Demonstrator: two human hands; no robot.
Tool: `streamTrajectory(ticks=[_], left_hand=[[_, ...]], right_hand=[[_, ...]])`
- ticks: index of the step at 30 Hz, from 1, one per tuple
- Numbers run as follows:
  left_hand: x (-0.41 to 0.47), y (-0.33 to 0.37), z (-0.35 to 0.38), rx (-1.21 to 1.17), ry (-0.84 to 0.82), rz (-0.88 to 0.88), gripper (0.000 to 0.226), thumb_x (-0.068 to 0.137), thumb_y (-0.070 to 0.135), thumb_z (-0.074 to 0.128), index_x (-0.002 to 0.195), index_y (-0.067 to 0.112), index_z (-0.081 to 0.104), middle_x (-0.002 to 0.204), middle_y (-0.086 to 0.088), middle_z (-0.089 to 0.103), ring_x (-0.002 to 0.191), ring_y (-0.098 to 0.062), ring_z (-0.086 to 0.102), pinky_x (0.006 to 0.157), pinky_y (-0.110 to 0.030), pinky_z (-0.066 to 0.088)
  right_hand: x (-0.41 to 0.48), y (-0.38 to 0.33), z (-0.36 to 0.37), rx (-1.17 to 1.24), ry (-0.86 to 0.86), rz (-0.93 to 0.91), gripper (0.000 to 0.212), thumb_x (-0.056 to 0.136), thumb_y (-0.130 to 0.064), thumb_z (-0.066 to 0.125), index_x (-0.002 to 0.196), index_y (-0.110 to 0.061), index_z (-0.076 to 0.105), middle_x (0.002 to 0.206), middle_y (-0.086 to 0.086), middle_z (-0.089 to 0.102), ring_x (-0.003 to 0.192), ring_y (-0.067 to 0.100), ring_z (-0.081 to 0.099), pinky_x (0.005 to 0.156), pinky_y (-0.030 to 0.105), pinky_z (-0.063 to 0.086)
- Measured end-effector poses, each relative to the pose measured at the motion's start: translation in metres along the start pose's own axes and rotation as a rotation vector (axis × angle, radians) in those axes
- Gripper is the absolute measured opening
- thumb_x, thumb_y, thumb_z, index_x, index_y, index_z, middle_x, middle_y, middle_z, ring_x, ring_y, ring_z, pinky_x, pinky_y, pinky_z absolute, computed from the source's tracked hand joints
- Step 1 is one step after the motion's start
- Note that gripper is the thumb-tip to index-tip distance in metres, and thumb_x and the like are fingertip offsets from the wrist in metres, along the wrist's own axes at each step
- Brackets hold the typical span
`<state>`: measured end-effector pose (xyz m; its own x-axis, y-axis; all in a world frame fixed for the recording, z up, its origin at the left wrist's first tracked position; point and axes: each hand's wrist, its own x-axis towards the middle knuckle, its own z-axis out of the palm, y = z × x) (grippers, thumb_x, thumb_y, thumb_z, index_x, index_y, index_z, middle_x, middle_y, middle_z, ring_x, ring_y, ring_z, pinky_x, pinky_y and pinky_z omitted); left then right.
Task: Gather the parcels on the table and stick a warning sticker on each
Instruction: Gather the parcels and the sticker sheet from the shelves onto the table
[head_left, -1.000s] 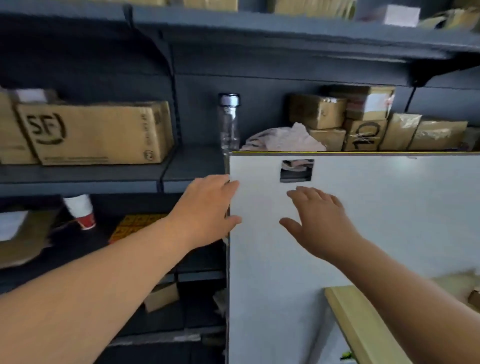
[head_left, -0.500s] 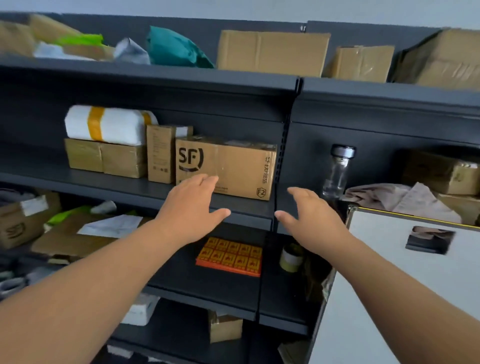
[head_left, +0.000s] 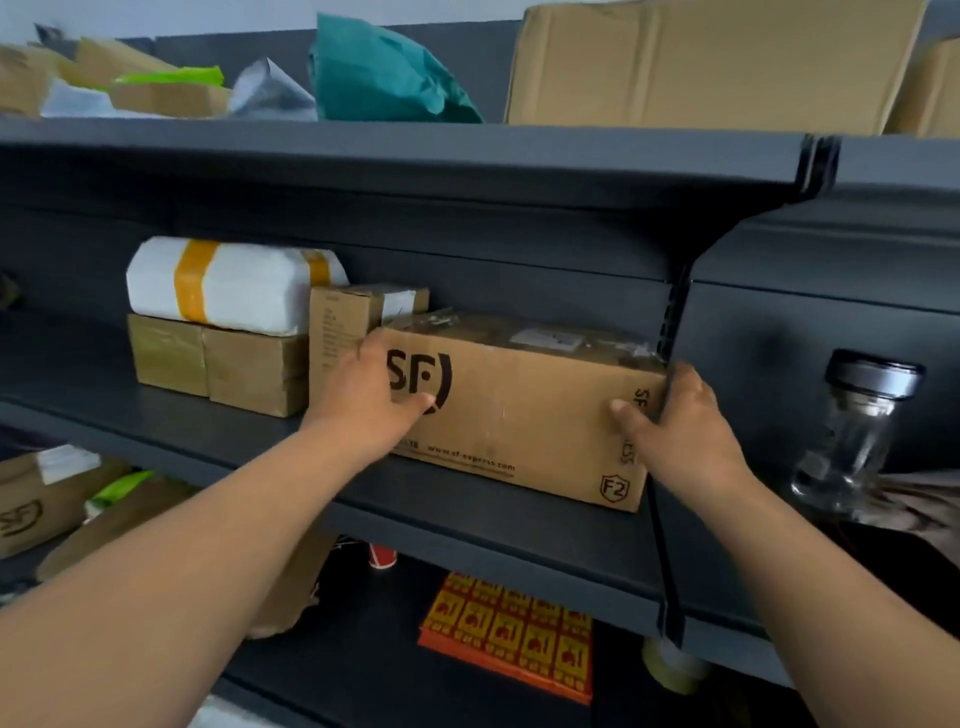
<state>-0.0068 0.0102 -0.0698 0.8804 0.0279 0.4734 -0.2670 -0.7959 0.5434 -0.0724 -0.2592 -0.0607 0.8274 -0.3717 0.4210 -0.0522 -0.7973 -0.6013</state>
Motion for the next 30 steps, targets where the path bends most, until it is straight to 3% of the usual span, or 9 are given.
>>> streamTrajectory(ticks=[6, 9, 12, 15, 20, 26, 30], left_hand=[[0.039, -0.017, 0.016, -0.075, -0.014, 0.002, 0.077, 0.070, 0.048, 0.075, 0.133, 0.024, 0.038, 0.125, -0.002, 0.056, 0.115, -0.024, 0.054, 0.093, -0.044, 0.051], [0.050, -0.020, 0.021, -0.171, -0.037, -0.005, 0.072, 0.069, 0.043, 0.078, 0.128, 0.022, 0.042, 0.119, -0.001, 0.059, 0.110, -0.021, 0.058, 0.088, -0.041, 0.053], [0.055, -0.021, 0.022, -0.218, -0.042, -0.022, 0.071, 0.066, 0.045, 0.080, 0.123, 0.020, 0.045, 0.112, -0.001, 0.060, 0.104, -0.022, 0.059, 0.080, -0.038, 0.053], [0.056, -0.025, 0.016, -0.255, -0.056, -0.013, 0.066, 0.066, 0.044, 0.080, 0.119, 0.019, 0.048, 0.111, -0.002, 0.059, 0.103, -0.023, 0.058, 0.076, -0.037, 0.052], [0.049, -0.031, -0.002, -0.293, -0.091, 0.076, 0.057, 0.069, 0.042, 0.079, 0.113, 0.019, 0.051, 0.104, -0.001, 0.061, 0.098, -0.022, 0.060, 0.074, -0.038, 0.053], [0.018, -0.030, -0.029, -0.362, -0.101, 0.134, 0.072, 0.071, 0.042, 0.078, 0.128, 0.015, 0.044, 0.110, -0.005, 0.061, 0.100, -0.025, 0.059, 0.069, -0.035, 0.050], [-0.012, -0.028, -0.053, -0.404, -0.079, 0.189, 0.075, 0.070, 0.043, 0.078, 0.129, 0.013, 0.042, 0.108, -0.004, 0.061, 0.096, -0.022, 0.059, 0.066, -0.031, 0.047]], right_hand=[[0.015, -0.002, 0.009, 0.081, 0.017, 0.068, 0.090, 0.079, -0.039, 0.074, 0.148, -0.020, 0.021, 0.141, 0.003, 0.042, 0.120, 0.023, 0.050, 0.093, 0.038, 0.046], [0.015, -0.009, 0.011, 0.187, 0.014, 0.137, 0.086, 0.078, -0.031, 0.077, 0.146, -0.019, 0.025, 0.125, 0.000, 0.052, 0.102, 0.015, 0.050, 0.082, 0.030, 0.045], [0.010, -0.019, 0.014, 0.277, 0.056, 0.204, 0.081, 0.077, -0.024, 0.079, 0.142, -0.015, 0.031, 0.108, -0.006, 0.052, 0.096, 0.013, 0.050, 0.075, 0.027, 0.044], [-0.003, -0.031, 0.013, 0.302, 0.098, 0.242, 0.080, 0.076, -0.022, 0.080, 0.140, -0.014, 0.033, 0.097, -0.011, 0.049, 0.096, 0.014, 0.052, 0.077, 0.028, 0.044], [-0.040, -0.050, 0.002, 0.243, 0.204, 0.266, 0.084, 0.077, -0.023, 0.079, 0.145, -0.019, 0.031, 0.111, -0.009, 0.048, 0.105, 0.014, 0.050, 0.085, 0.029, 0.044], [-0.093, -0.074, -0.016, 0.126, 0.345, 0.233, 0.084, 0.077, -0.025, 0.079, 0.145, -0.020, 0.031, 0.116, -0.009, 0.046, 0.104, 0.011, 0.047, 0.086, 0.026, 0.043], [-0.131, -0.085, -0.036, 0.132, 0.372, 0.235, 0.086, 0.076, -0.025, 0.079, 0.146, -0.022, 0.029, 0.121, -0.006, 0.046, 0.107, 0.012, 0.046, 0.087, 0.029, 0.044]])
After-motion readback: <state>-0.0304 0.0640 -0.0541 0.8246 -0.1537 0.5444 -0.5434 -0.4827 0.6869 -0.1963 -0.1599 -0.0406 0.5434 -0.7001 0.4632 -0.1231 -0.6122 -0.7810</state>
